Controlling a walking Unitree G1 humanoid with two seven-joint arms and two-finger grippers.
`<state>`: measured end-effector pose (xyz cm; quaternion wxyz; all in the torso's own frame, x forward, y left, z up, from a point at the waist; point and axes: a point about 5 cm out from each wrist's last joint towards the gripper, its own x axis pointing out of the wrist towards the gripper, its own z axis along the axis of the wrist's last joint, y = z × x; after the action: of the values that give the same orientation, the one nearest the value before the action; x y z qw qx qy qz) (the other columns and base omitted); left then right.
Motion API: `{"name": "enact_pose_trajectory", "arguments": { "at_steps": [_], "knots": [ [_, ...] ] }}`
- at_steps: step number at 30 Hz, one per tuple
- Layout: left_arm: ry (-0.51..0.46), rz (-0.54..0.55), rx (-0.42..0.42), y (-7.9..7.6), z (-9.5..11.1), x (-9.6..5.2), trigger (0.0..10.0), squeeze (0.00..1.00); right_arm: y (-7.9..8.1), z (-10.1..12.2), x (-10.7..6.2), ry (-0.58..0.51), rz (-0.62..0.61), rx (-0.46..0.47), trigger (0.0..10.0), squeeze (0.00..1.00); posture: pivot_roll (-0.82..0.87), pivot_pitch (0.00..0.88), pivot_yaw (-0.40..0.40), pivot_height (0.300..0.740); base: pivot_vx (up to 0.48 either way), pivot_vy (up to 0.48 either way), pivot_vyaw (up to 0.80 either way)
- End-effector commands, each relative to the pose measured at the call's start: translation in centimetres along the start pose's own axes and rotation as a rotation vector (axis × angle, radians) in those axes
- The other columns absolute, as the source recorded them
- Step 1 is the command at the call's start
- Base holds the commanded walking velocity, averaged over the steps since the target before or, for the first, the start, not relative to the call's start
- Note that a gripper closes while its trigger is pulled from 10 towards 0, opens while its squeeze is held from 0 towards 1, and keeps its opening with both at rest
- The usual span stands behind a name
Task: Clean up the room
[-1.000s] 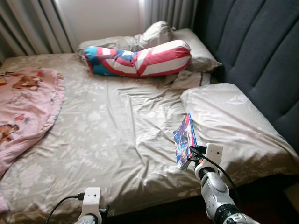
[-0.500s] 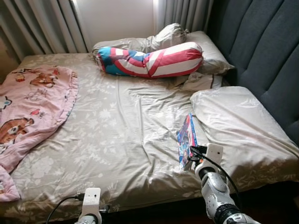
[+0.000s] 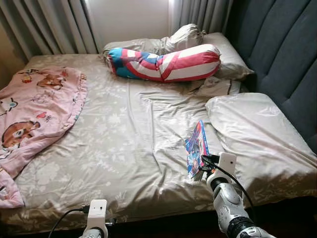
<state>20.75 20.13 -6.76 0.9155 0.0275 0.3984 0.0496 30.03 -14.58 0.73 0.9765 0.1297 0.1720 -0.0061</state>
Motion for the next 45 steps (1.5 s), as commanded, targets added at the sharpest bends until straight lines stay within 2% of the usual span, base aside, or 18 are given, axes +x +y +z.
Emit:
{"name": "enact_pose_trajectory", "arguments": {
  "at_steps": [1,19,45],
  "knots": [
    [0.014,-0.009,-0.005,-0.12,-0.41,-0.08,10.0,0.00,0.12,1.15,0.34,-0.053,0.008,0.002,10.0,0.00,-0.08,0.014,-0.016,0.740,0.244,0.000,0.00],
    [0.012,-0.011,-0.006,-0.18,-0.39,-0.08,10.0,0.00,0.06,1.07,0.33,-0.046,0.005,-0.007,10.0,0.00,-0.08,0.015,-0.018,0.740,0.255,0.000,-0.10],
    [0.009,-0.013,-0.001,-0.22,-0.39,-0.09,10.0,0.00,0.07,0.91,0.29,-0.038,0.003,-0.009,10.0,0.00,-0.08,0.016,-0.020,0.740,0.000,0.000,0.00]
  ]
}}
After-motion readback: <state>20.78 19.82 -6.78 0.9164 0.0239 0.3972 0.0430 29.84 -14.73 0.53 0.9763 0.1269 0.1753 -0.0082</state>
